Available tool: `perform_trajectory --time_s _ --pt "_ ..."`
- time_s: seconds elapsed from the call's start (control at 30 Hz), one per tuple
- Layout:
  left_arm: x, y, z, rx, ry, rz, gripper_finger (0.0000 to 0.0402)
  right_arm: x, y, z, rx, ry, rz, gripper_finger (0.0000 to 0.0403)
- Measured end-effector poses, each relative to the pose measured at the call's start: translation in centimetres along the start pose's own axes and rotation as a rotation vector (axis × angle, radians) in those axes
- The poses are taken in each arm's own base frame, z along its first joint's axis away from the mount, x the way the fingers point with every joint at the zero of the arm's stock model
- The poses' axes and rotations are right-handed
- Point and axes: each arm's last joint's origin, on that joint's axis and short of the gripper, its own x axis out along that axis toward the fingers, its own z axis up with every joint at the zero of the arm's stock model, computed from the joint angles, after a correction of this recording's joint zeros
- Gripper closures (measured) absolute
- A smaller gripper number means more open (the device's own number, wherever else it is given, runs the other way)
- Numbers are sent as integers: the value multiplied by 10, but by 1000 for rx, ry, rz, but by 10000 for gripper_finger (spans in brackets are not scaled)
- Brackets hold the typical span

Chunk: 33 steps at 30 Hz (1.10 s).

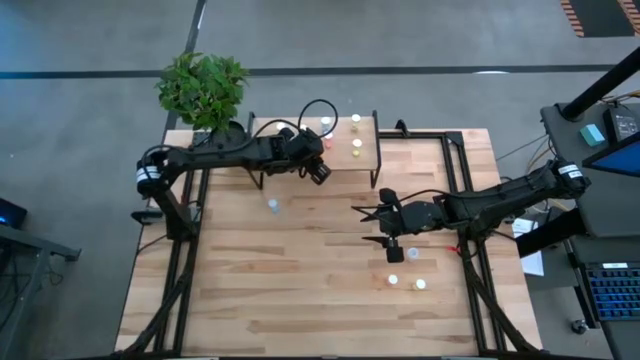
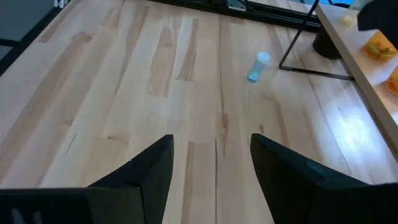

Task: Pick and place medicine bottles onto shelf by color
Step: Put the orange pill bottle on the shelf

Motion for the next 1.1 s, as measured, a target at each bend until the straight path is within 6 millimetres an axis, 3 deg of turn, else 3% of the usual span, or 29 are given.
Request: perform_trajectory --time_s 0.3,0.83,1.1 --pt "2 -1 2 10 -19 -9 236 0 0 0 7 0 1 200" --pt "0 -1 2 32 -21 -15 158 0 0 0 7 1 1 200" --pt "-24 3 18 53 -96 -36 157 0 0 0 7 1 1 200"
